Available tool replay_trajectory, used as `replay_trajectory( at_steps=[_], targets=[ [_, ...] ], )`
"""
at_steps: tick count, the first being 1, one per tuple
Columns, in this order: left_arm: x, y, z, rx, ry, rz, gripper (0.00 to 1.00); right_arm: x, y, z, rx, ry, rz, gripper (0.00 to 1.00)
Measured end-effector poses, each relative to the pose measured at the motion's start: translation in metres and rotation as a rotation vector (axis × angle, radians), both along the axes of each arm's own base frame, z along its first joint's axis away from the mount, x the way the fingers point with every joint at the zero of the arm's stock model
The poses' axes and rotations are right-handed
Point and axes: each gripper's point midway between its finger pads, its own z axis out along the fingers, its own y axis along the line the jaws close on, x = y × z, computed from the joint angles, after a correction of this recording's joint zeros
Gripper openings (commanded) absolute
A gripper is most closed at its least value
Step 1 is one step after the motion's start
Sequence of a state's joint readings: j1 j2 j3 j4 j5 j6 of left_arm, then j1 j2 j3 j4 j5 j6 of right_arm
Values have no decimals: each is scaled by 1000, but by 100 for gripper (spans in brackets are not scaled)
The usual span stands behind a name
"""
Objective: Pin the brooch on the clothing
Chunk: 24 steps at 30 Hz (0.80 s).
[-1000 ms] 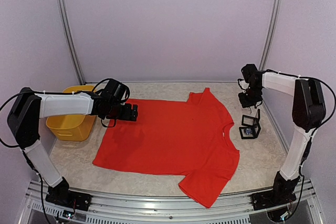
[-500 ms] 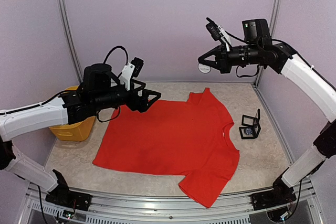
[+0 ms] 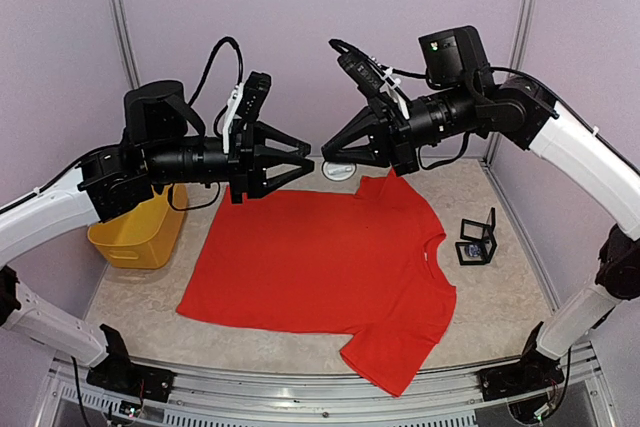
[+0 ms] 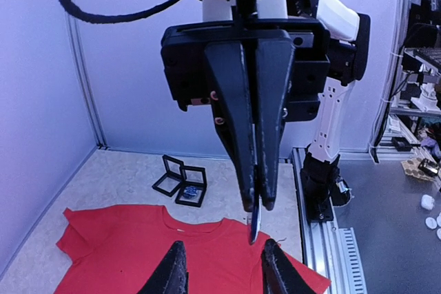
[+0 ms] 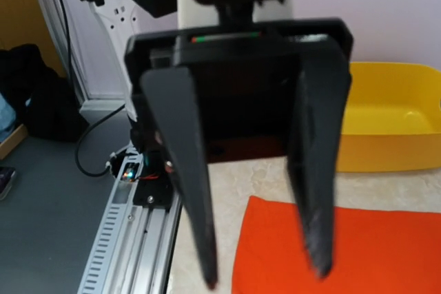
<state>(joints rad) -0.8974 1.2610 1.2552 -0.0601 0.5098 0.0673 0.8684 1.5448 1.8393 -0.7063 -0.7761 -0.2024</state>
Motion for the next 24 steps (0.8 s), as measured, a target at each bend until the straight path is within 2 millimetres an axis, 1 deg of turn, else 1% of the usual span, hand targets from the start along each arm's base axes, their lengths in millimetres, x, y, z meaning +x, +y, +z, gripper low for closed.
replay_trajectory(
  at_steps=[3, 7, 9, 11, 12, 17, 19, 24],
  targets=[
    [-6, -3, -8, 29, 12, -24, 30, -4, 4, -3, -11, -4, -1, 0],
    [-15, -10, -16, 49, 23, -56, 28, -3, 6, -4, -19, -13, -21, 0],
    [-18, -13, -19, 55, 29, -69, 23, -2, 6, -5, -22, -16, -27, 0],
    [-20, -15, -20, 56, 37, -76, 14, -3, 7, -5, -24, -18, -30, 0],
    [-19, -16, -20, 54, 43, -76, 12, -3, 7, -5, -24, -18, -30, 0],
    [-15, -16, -14, 27, 47, -55, 10, -5, 8, -5, -26, -19, -31, 0],
    [-15, -16, -12, 17, 47, -51, 8, -4, 8, -6, -27, -20, -35, 0],
    [-12, -18, -13, 22, 53, -43, 7, -4, 8, -6, -28, -21, -38, 0]
  ],
)
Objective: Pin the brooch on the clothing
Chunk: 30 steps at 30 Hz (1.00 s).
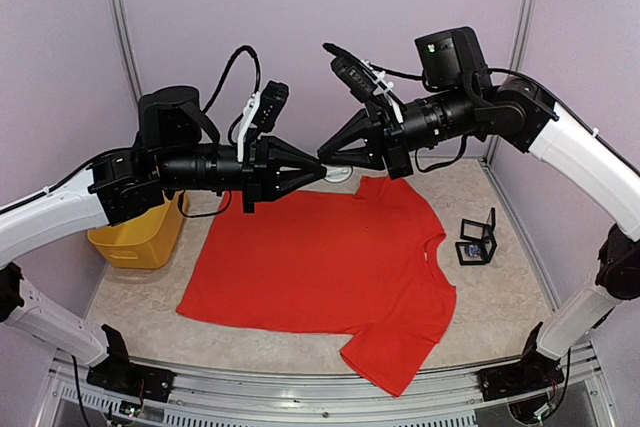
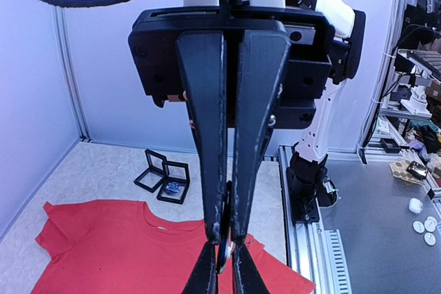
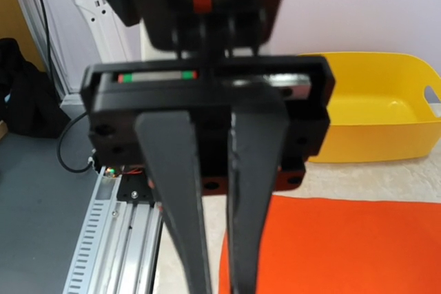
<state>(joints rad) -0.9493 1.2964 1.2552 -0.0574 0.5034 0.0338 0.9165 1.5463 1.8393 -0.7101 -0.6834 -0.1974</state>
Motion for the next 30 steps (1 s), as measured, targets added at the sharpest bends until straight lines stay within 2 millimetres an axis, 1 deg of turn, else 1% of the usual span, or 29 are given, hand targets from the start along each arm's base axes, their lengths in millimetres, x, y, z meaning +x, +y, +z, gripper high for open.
replay_trajectory(
  at_steps=[2, 3, 6, 10, 11, 12, 13, 14, 15, 16, 17, 19, 20, 21, 24, 27, 28, 30],
  targets=[
    [2, -2, -2, 9, 6, 0, 4, 0, 0, 0, 0, -1, -2, 0],
    [2, -4, -3, 13, 9, 0, 0, 1, 0, 0, -1, -1, -4, 0],
    [3, -5, -7, 21, 19, -5, 0, 2, 0, -1, -6, 0, -10, 0],
    [2, -5, -5, 11, 16, -10, 0, 1, -1, -1, -4, -1, -9, 0],
    [2, -5, -5, 3, 13, -10, 0, 1, -1, 0, -3, -2, -10, 12],
    [1, -5, -5, -5, 10, -10, 0, 1, -1, 0, -2, -3, -9, 34],
    [1, -4, -5, -20, 8, -6, 0, 1, -1, 0, -1, 0, -10, 52],
    [0, -2, -5, -31, 10, -1, 0, 2, 0, 0, 3, -5, -16, 69],
    [-1, 1, -6, -45, 14, 7, 0, 4, 1, 0, 8, -10, -24, 78],
    [-1, 2, -7, -52, 19, 12, 0, 6, 1, -1, 13, -16, -34, 84],
    [-1, 5, -7, -72, 19, 19, 0, 7, 1, -2, 19, -21, -47, 86],
    [-1, 8, -9, -108, 33, 31, 0, 10, -3, -3, 45, -31, -71, 86],
    [-1, 9, -9, -127, 35, 36, 0, 11, -6, -4, 62, -29, -81, 85],
    [-1, 11, -10, -147, 41, 41, 0, 10, -10, -6, 85, -28, -87, 81],
    [0, 14, -12, -219, 59, 56, 0, 2, -21, -18, 159, 12, -91, 62],
    [2, 18, -14, -279, 81, 75, 0, -4, -19, -26, 232, 60, -64, 40],
    [2, 19, -13, -299, 88, 77, 0, -4, -17, -29, 248, 71, -58, 36],
    [2, 20, -10, -326, 95, 75, 0, -5, -14, -34, 276, 108, -45, 32]
  ],
)
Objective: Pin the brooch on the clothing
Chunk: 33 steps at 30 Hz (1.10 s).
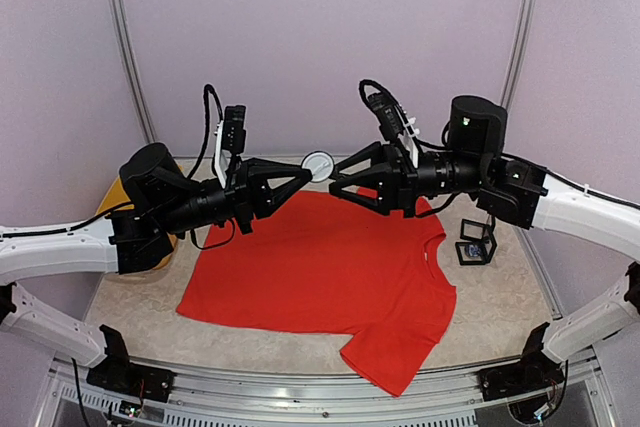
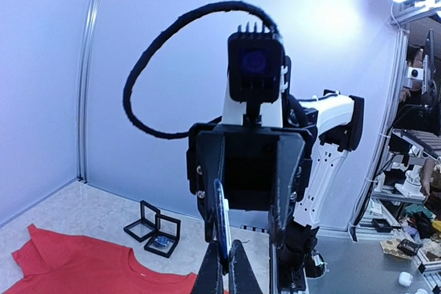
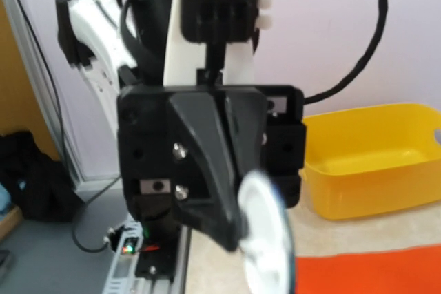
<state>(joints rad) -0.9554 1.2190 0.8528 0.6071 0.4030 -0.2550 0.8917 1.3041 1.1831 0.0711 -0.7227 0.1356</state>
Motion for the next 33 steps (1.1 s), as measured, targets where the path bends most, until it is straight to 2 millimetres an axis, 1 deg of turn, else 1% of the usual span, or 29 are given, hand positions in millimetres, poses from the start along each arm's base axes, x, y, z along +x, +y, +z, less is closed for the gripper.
replay_trajectory(
  at_steps=[3, 8, 10, 12, 13, 18, 19, 20, 21, 22, 23, 25, 27, 29, 31, 33],
  targets=[
    [-2, 1, 9, -43, -2, -8, 0, 0, 3, 3, 36, 23, 14, 23],
    [-5, 1, 15, -65, -7, -23, 0, -1, 4, 13, 80, 21, 25, 19],
    [-6, 1, 15, -66, -5, -27, 0, -1, 5, 15, 87, 20, 29, 12],
    [-8, 0, 14, -66, -4, -31, 0, 0, 6, 15, 88, 23, 29, 2],
    [-8, 0, 14, -65, -4, -34, 0, 1, 7, 15, 87, 25, 27, 0],
    [-8, 0, 15, -70, -5, -35, 0, 2, 8, 16, 85, 36, 33, 0],
    [-8, 0, 16, -71, -7, -35, 7, 2, 8, 16, 85, 35, 33, 0],
    [-8, 0, 16, -72, -8, -35, 25, 2, 8, 16, 84, 35, 33, 0],
    [-8, 0, 15, -70, -8, -34, 39, 3, 7, 16, 81, 33, 30, 0],
    [-7, -1, 14, -63, -12, -27, 49, 5, 7, 15, 73, 28, 25, 0],
    [-6, -1, 10, -47, -7, -20, 56, 6, 6, 13, 61, 24, 19, 0],
    [-1, -3, 1, 0, 1, 6, 66, 12, 3, 8, 4, 16, -6, 0],
    [4, -4, -8, 71, -5, 36, 69, 19, -2, 5, -60, 0, -42, 0],
    [7, -4, -9, 144, -35, 58, 69, 21, -9, 9, -121, -31, -62, 0],
    [7, -4, -1, 202, -70, 68, 69, 19, -17, 17, -163, -69, -66, 0],
    [6, -2, 8, 247, -106, 72, 68, 13, -24, 26, -198, -103, -55, 0]
  ],
)
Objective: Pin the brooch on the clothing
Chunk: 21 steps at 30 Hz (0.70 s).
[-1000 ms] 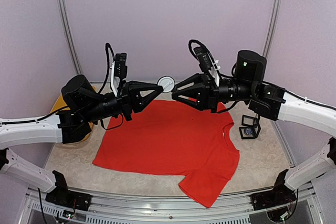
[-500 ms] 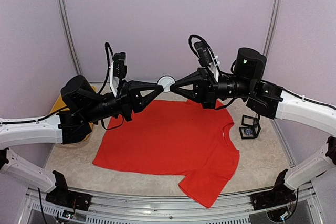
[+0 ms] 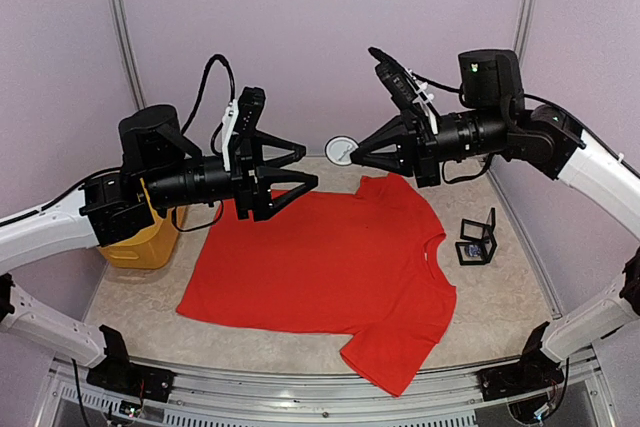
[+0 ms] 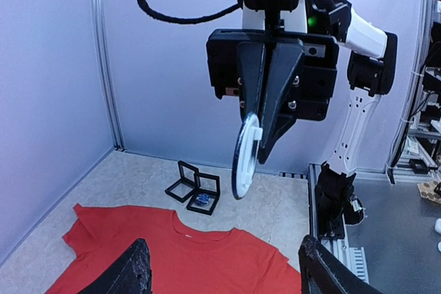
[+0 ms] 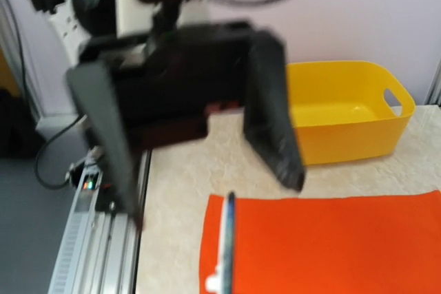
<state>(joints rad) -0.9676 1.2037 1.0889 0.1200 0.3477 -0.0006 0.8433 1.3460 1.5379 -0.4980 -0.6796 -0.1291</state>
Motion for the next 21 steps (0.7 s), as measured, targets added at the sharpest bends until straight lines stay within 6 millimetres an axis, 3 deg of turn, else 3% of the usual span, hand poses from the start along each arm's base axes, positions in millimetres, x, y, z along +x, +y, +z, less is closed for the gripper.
replay_trajectory(
  at_steps=[4, 8, 13, 17, 21],
  targets=[
    [-4, 1, 0, 82, -31, -21, 61, -10, -4, 0, -72, -24, 25, 0],
    [-6, -5, -18, 146, -8, -58, 55, -11, 4, -23, -171, 3, 45, 0],
    [-10, -12, -34, 188, 24, -104, 37, -11, 10, -47, -261, 25, 52, 0],
    [-13, -13, -37, 195, 35, -125, 21, -14, 8, -47, -273, 18, 57, 0],
    [-15, -14, -37, 192, 43, -139, 24, -16, 9, -40, -262, 1, 62, 0]
  ],
)
